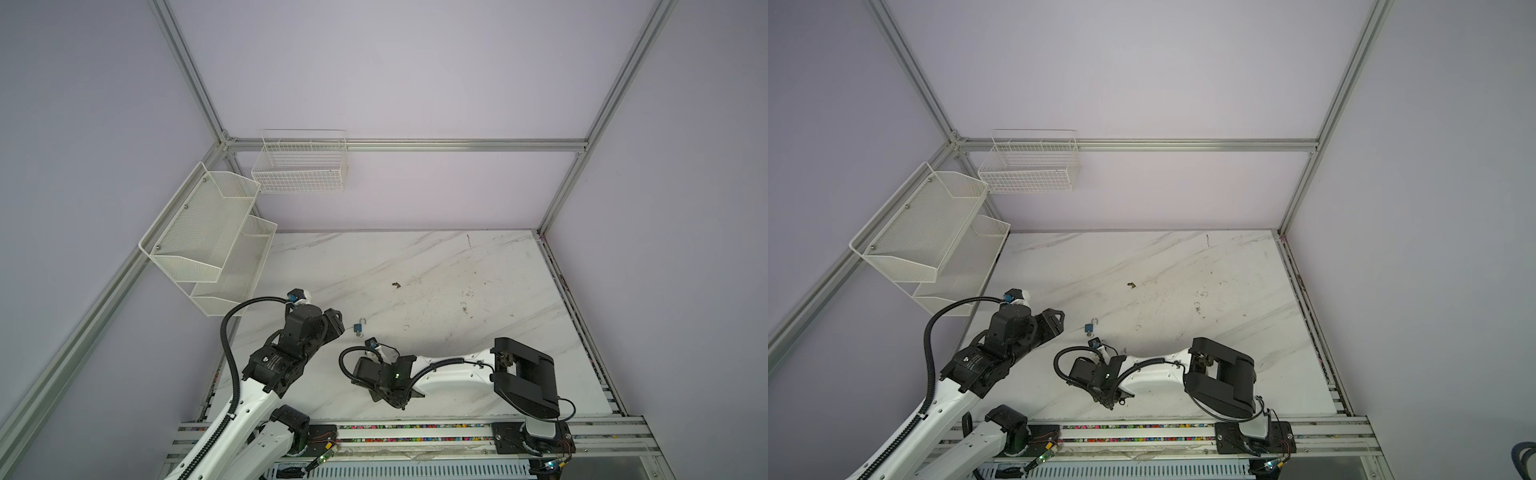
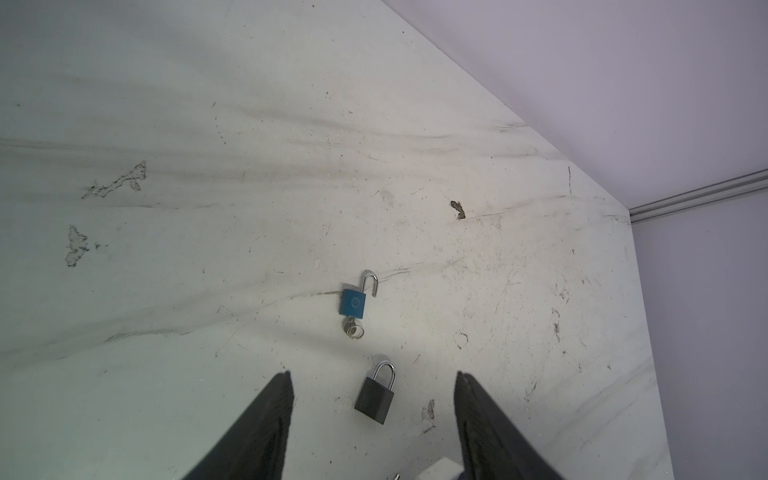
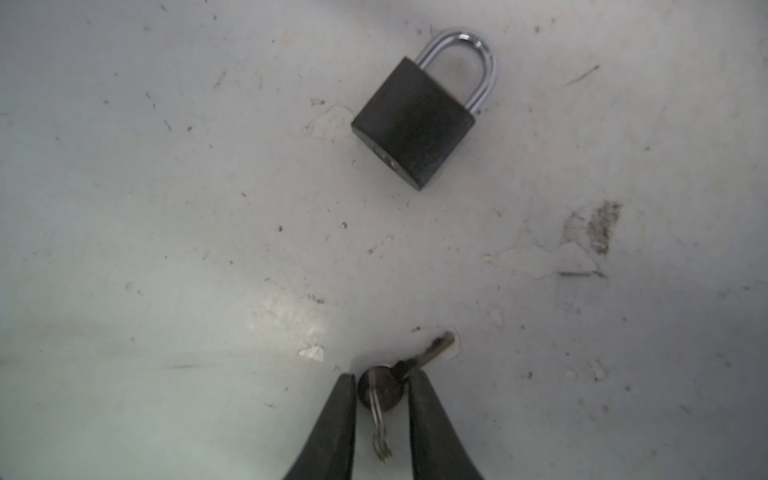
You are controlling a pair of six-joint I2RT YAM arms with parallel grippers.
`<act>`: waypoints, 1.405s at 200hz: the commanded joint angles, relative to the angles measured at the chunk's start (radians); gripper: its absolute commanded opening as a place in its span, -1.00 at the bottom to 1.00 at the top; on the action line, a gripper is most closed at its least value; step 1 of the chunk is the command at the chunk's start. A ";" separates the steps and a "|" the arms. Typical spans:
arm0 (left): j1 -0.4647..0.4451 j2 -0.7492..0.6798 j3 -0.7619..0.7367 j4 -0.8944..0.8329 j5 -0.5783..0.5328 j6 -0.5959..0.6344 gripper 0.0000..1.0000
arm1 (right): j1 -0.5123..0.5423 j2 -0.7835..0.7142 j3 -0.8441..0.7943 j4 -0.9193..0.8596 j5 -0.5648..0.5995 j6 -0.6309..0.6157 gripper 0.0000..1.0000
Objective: Unlock with the key
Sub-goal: 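Close the right gripper on the silver key and lift it, then raise the silver key with the right gripper while the left gripper rises toward it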
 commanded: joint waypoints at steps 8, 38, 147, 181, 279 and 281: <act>0.006 -0.006 -0.041 0.036 0.003 -0.012 0.26 | 0.007 0.001 0.009 -0.009 0.010 -0.011 -0.60; 0.007 -0.009 -0.039 0.039 0.006 -0.014 0.25 | 0.007 -0.014 0.013 -0.009 0.031 -0.024 -0.74; 0.008 -0.004 0.016 0.089 0.023 0.001 0.26 | -0.160 -0.314 -0.087 0.173 -0.205 -0.100 -0.91; 0.009 0.024 0.057 0.164 0.087 -0.022 0.26 | -0.290 -0.454 -0.133 0.243 -0.370 -0.131 -0.90; 0.009 0.090 -0.023 0.590 0.341 -0.363 0.25 | -0.528 -0.594 -0.185 0.369 -0.651 -0.191 -0.90; 0.009 0.096 -0.021 0.589 0.348 -0.370 0.25 | -0.528 -0.593 -0.184 0.370 -0.649 -0.196 -0.90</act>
